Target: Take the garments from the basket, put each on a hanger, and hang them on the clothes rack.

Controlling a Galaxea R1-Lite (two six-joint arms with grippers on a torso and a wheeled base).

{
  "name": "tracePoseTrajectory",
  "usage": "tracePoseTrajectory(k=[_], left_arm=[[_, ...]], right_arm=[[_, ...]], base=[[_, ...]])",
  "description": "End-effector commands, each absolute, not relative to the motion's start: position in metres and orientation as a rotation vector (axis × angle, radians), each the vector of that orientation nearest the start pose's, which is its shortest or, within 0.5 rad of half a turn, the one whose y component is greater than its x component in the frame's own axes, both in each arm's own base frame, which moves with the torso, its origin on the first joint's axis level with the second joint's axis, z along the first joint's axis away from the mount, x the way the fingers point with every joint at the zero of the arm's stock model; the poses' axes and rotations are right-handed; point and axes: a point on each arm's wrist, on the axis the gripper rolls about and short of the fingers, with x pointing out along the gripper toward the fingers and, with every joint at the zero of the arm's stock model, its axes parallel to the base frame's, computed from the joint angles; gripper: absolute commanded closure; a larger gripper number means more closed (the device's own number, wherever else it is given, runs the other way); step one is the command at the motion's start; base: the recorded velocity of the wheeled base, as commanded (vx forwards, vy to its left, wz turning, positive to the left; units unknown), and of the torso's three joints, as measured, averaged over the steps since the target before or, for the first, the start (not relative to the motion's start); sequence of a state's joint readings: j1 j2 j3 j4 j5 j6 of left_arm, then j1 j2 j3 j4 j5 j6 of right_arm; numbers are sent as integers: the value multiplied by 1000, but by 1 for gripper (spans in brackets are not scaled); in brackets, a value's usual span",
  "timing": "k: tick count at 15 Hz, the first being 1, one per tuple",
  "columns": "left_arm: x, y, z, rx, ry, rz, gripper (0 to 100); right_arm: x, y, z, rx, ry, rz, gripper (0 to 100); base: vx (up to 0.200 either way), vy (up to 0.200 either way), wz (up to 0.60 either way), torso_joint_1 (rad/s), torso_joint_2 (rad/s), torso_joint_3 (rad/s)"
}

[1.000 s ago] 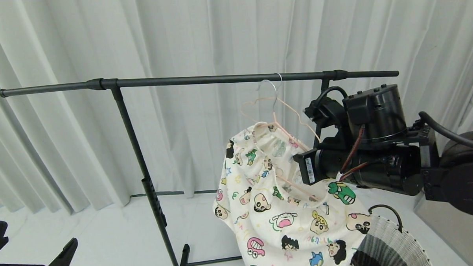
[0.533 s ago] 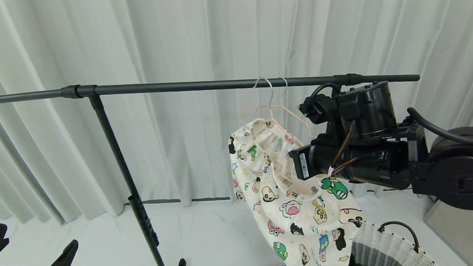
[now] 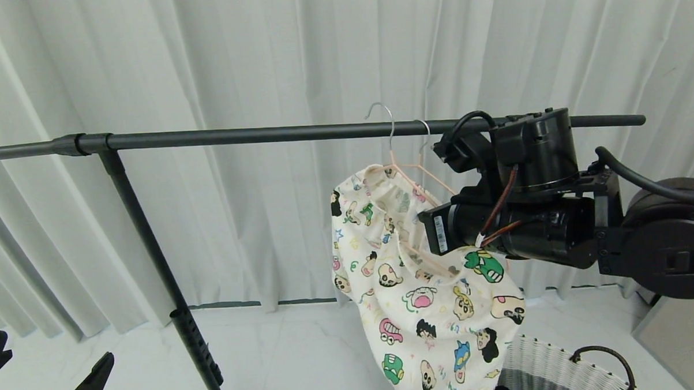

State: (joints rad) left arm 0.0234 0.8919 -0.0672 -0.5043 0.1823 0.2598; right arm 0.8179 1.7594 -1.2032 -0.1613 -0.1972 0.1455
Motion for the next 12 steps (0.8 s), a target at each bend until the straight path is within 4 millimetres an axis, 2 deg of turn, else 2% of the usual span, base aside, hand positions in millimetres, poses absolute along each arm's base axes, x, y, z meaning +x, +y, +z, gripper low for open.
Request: tracePoseTrajectory(k=[1, 6, 12], left_arm=[[82, 5, 125, 283, 341, 153, 0], [75, 5, 124, 284, 310, 153, 0], [69, 5, 120, 300, 302, 152, 0]], right_arm=[[242, 248, 228, -50, 386, 577, 100], [288, 271, 224, -39, 397, 559, 100], [310, 288, 213, -61, 443, 548, 100]], base=[[0, 0, 0, 0, 0, 0], [0, 0, 0, 0, 0, 0], [0, 0, 0, 0, 0, 0]])
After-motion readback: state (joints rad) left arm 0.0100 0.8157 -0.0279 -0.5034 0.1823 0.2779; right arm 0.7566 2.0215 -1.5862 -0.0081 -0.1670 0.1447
